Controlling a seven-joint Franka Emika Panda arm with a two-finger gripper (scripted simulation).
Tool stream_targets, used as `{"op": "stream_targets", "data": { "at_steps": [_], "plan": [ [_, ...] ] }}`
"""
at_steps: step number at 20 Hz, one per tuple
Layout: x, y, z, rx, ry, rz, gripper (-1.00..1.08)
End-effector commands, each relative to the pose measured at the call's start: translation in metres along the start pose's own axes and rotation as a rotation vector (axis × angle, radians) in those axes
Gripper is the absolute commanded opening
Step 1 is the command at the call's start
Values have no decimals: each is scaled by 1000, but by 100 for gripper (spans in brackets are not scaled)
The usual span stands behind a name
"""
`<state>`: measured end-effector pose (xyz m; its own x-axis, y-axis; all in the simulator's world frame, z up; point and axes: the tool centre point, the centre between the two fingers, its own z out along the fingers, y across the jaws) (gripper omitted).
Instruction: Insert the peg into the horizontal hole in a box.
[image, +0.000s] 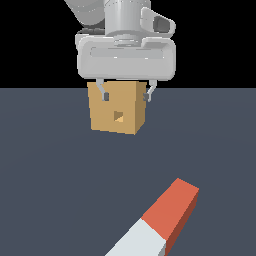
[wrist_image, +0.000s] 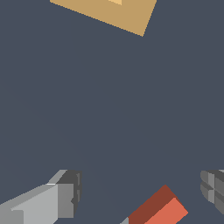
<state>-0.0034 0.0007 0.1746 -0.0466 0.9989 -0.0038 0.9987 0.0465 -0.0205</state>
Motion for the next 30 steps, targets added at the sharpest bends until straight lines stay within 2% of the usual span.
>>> {"op": "stream_targets", "data": {
  "at_steps": [1, 6, 11, 17, 23, 26, 30],
  "plan": [
    [0, 0, 0, 0, 0, 0, 100],
    [-9, 3, 4, -1, 0, 33, 100],
    [-37, 12, 18, -3, 0, 138, 100],
    [-102, 20, 47, -8, 2, 369, 100],
    [-173, 11, 80, -14, 6, 624, 100],
    [-199, 3, 92, -16, 8, 721, 100],
    [-220, -7, 103, -17, 10, 805, 100]
  ]
}}
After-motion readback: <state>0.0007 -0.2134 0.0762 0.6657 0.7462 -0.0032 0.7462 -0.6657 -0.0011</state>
